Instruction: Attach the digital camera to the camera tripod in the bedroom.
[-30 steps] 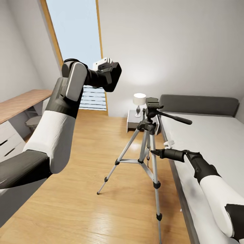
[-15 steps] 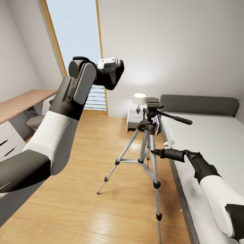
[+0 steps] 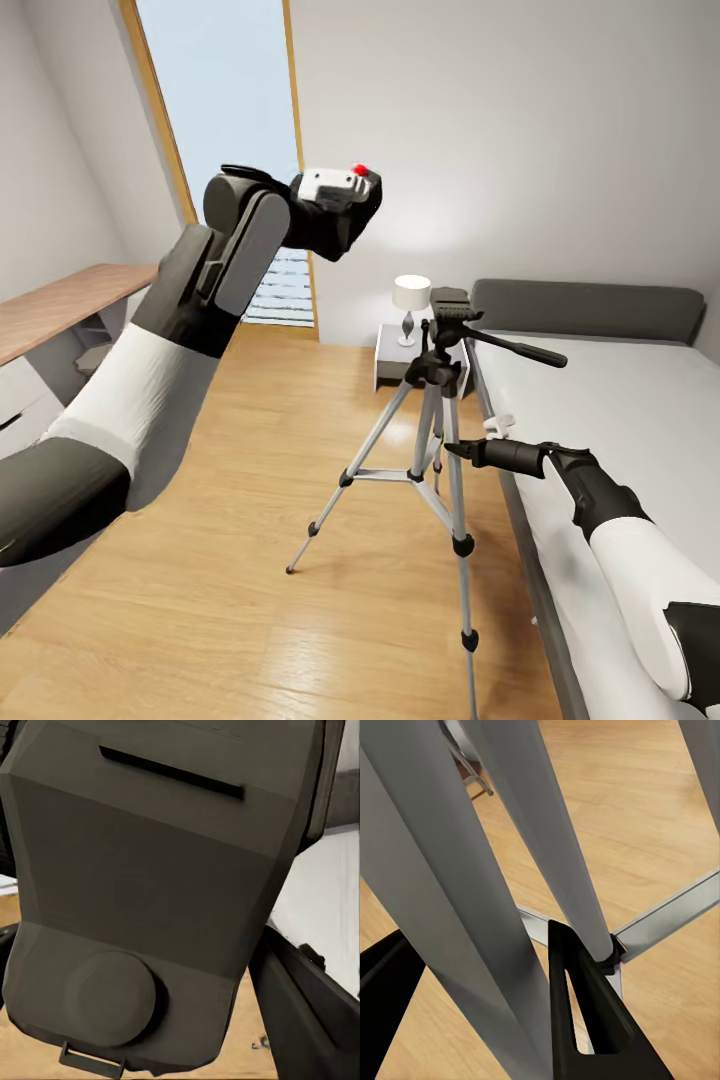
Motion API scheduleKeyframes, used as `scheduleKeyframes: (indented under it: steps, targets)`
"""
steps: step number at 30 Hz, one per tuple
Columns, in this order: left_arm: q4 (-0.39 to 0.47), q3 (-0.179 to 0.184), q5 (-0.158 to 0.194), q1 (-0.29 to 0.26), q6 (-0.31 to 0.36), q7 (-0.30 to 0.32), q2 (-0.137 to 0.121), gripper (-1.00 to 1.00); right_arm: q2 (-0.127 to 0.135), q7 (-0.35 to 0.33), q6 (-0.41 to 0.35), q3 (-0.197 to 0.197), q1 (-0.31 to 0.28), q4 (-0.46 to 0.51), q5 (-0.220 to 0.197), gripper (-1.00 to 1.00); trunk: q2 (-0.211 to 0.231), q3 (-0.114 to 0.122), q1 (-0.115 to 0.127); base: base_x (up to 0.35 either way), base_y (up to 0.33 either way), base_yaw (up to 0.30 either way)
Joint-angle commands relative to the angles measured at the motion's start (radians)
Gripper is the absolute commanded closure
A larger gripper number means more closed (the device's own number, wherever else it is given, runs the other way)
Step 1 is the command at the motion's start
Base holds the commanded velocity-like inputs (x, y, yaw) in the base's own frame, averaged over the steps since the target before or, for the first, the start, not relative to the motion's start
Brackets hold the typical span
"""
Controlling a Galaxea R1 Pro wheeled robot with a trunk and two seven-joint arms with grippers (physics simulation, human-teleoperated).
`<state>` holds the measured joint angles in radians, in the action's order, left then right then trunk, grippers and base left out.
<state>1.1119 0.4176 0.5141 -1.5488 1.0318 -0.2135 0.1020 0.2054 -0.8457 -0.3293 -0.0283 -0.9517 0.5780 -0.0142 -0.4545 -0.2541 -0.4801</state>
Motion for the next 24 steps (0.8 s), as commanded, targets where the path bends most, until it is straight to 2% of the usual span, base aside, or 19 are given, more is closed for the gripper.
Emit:
scheduleKeyframes:
  steps: [1, 2, 4, 5, 6, 9, 11, 13, 15, 16, 18, 21, 24]
  targets:
    - [-0.157, 0.006, -0.032, -0.102, -0.003, 0.218, -0.016, 1.00, 0.000, 0.004, 0.000, -0.001, -0.001, -0.049, 0.042, 1.00, -0.002, -0.002, -0.001, 0.000, 0.000, 0.000]
    - [-0.227, 0.007, -0.060, -0.149, -0.006, 0.303, -0.020, 1.00, 0.000, 0.011, 0.000, -0.001, -0.001, -0.049, 0.042, 1.00, -0.002, -0.002, -0.001, 0.000, 0.000, 0.000]
    - [-0.296, 0.008, -0.096, -0.196, -0.011, 0.385, -0.022, 1.00, 0.000, 0.018, 0.000, -0.001, -0.001, -0.049, 0.042, 1.00, -0.002, -0.002, -0.001, 0.000, 0.000, 0.000]
    - [-0.466, 0.008, -0.235, -0.309, -0.102, 0.625, -0.024, 1.00, -0.002, 0.039, 0.000, -0.001, -0.001, -0.049, 0.042, 1.00, -0.002, -0.002, -0.001, 0.000, 0.000, 0.000]
    - [-0.488, 0.008, -0.257, -0.321, -0.128, 0.666, -0.024, 1.00, -0.003, 0.043, 0.000, -0.001, -0.001, -0.049, 0.042, 1.00, -0.002, -0.002, -0.001, 0.000, 0.000, 0.000]
    - [-0.569, 0.008, -0.368, -0.357, -0.259, 0.891, -0.020, 1.00, -0.006, 0.058, 0.000, 0.000, -0.001, -0.049, 0.042, 1.00, -0.002, -0.002, -0.001, 0.000, 0.000, 0.000]
    - [-0.590, 0.011, -0.406, -0.364, -0.292, 0.971, -0.018, 1.00, -0.007, 0.064, 0.000, 0.000, -0.001, -0.049, 0.042, 1.00, -0.002, -0.002, -0.001, 0.000, 0.000, 0.000]
    - [-0.600, 0.014, -0.430, -0.367, -0.311, 1.022, -0.017, 1.00, -0.007, 0.069, 0.000, 0.001, -0.001, -0.049, 0.042, 1.00, -0.002, -0.002, -0.001, 0.000, 0.000, 0.000]
    - [-0.595, 0.018, -0.447, -0.369, -0.324, 1.054, -0.018, 1.00, -0.008, 0.075, 0.000, 0.001, -0.001, -0.049, 0.042, 1.00, -0.002, -0.002, -0.001, 0.000, 0.000, 0.000]
    - [-0.581, 0.035, -0.472, -0.370, -0.340, 1.070, -0.023, 1.00, -0.008, 0.077, 0.001, 0.001, -0.001, -0.049, 0.042, 1.00, -0.002, -0.002, -0.001, 0.000, 0.000, 0.000]
    - [-0.574, 0.043, -0.485, -0.370, -0.347, 1.074, -0.024, 1.00, -0.008, 0.078, 0.005, 0.001, -0.001, -0.049, 0.042, 1.00, -0.002, -0.002, -0.001, 0.000, 0.000, 0.000]
    - [-0.568, 0.049, -0.490, -0.370, -0.359, 1.085, -0.010, 1.00, -0.007, 0.079, 0.022, 0.000, -0.001, -0.049, 0.041, 1.00, -0.002, -0.002, -0.001, 0.000, 0.000, 0.000]
    - [-0.571, 0.051, -0.494, -0.370, -0.378, 1.167, -0.006, 1.00, -0.006, 0.078, 0.028, -0.001, -0.001, -0.049, 0.040, 1.00, -0.002, -0.002, -0.001, 0.000, 0.000, 0.000]
